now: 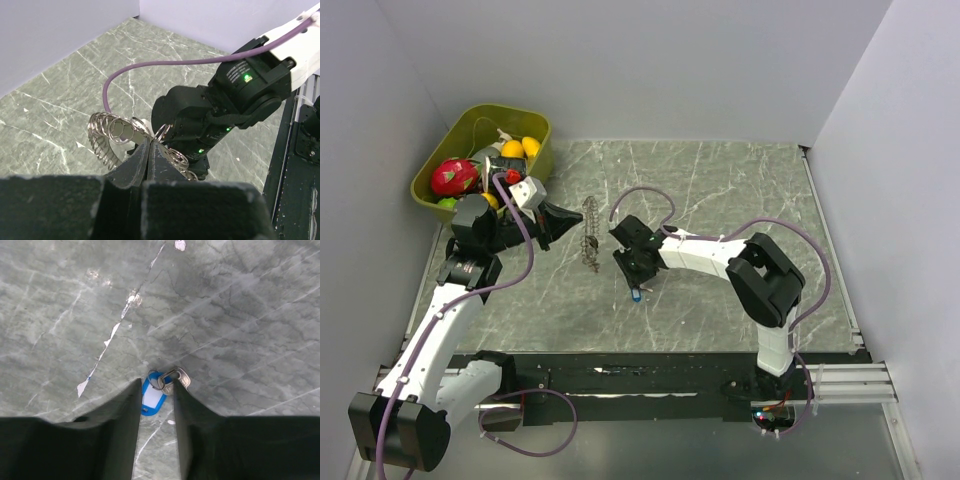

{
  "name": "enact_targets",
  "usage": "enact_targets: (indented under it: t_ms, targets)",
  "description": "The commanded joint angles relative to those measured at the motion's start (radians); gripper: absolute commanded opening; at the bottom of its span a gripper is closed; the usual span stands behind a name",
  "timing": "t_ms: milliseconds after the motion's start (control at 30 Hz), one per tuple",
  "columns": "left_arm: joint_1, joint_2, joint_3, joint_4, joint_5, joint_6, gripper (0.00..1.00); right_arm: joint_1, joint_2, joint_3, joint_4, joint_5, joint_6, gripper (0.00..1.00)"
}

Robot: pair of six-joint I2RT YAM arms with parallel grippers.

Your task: Put the keys on the keyring

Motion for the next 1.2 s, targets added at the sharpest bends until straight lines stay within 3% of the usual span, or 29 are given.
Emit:
enact_targets:
  t_ms: [0,67,133,267,633,1167]
  targets:
    - [0.003,-0.010,0.014,0.043,0.021,0.007,0.01,0.009,0.019,0.033,0.017,0.016,-0.003,0.33]
    - [0.003,-0.010,0.015,0.040,0.023,0.008,0.01,0.008,0.021,0.025,0.023,0.019,0.002,0.28]
    - [0.003,-0.012,0.017,0.037,0.023,0.008,0.01,0.008,0.022,0.019,0.029,0.025,0.007,0.15]
    - [0.003,-0.016,0.020,0.031,0.021,0.008,0.01,0.008,-0.001,-0.002,0.045,0.025,0.016,0.01]
    - [0.003,-0.021,0.027,0.014,0.018,0.019,0.01,0.006,-0.215,-0.063,0.057,0.053,-0.022,0.00]
    - [0.003,-0.041,0.024,0.006,0.037,0.062,0.01,-0.040,-0.740,-0.340,0.431,-0.258,-0.188,0.00]
